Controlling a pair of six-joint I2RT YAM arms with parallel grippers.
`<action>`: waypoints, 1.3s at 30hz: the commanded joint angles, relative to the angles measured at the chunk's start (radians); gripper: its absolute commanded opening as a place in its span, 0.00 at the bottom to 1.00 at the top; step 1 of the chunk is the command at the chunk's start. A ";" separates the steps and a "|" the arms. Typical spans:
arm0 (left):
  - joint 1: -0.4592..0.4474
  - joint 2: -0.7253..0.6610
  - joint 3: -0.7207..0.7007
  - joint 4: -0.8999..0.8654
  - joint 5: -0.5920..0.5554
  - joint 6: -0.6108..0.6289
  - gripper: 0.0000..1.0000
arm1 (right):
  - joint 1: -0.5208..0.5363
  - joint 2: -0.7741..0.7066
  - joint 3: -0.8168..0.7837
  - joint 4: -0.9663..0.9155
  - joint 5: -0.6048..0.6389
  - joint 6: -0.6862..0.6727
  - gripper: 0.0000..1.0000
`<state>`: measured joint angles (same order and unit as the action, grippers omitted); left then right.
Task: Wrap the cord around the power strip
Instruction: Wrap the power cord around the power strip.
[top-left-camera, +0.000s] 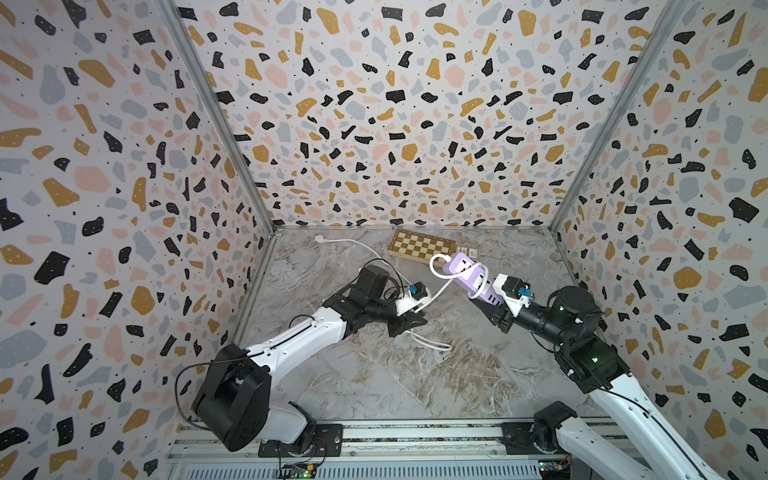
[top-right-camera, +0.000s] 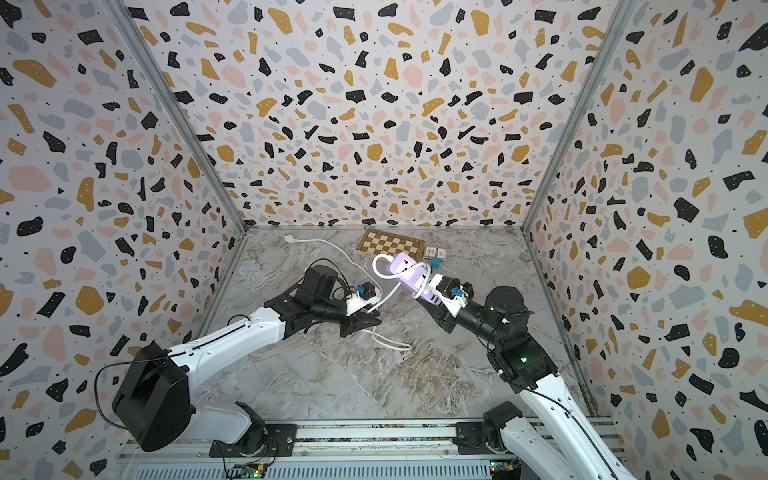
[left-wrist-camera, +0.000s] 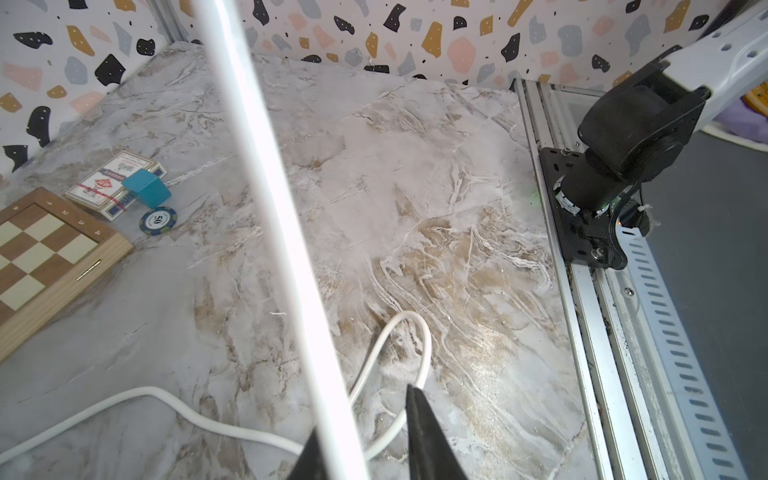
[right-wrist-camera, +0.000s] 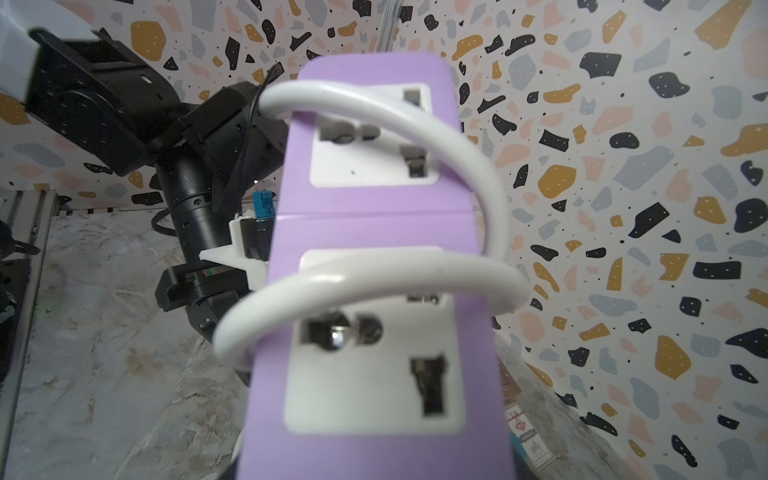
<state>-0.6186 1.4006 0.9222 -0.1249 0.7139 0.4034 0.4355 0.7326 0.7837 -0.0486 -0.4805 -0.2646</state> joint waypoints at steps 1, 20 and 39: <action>-0.010 -0.027 -0.042 0.096 -0.004 -0.045 0.22 | -0.022 0.018 0.065 0.072 0.004 0.079 0.00; -0.122 -0.085 -0.005 -0.004 -0.162 0.003 0.00 | -0.097 0.102 0.148 -0.066 0.197 0.095 0.00; -0.018 -0.196 0.015 -0.170 -0.840 -0.002 0.00 | -0.156 0.084 0.191 -0.183 -0.118 0.040 0.00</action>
<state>-0.6533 1.2079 0.9169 -0.2695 -0.0372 0.4294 0.2882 0.8425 0.9005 -0.2436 -0.5880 -0.2138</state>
